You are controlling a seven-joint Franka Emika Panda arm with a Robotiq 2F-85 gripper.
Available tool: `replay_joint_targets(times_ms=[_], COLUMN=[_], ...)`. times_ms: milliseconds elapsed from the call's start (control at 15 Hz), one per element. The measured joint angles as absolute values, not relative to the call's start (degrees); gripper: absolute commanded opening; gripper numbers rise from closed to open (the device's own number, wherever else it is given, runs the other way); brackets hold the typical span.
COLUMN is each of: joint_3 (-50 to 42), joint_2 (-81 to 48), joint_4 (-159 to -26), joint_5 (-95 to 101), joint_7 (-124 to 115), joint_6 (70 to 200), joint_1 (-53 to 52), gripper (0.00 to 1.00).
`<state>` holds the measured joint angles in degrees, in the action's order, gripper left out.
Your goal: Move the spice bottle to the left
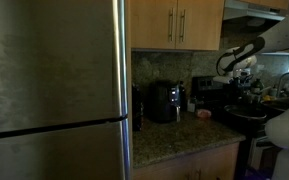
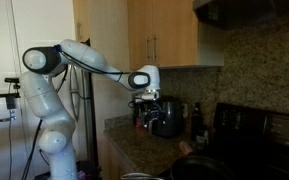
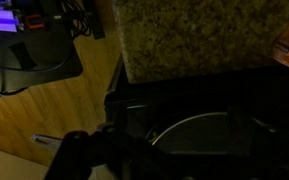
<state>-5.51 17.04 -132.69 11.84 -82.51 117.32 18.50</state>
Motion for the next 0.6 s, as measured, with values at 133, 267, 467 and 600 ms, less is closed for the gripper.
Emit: replay_joint_targets(times_ms=[133,267,467,600], joint_3=[-5.53,-5.18,-5.18,-5.67], joint_2=[16.86,17.64,16.40,12.51], joint_4=[-132.68,-132.73,-132.67,-131.81], joint_5=[11.84,11.84,13.32,12.82], joint_7=[-82.51,-82.68,-89.27,-95.66], joint_6=[117.23,117.12,119.40,123.94], joint_1=[18.14,17.53,17.56,17.58], gripper=[1.00,1.00,1.00,1.00])
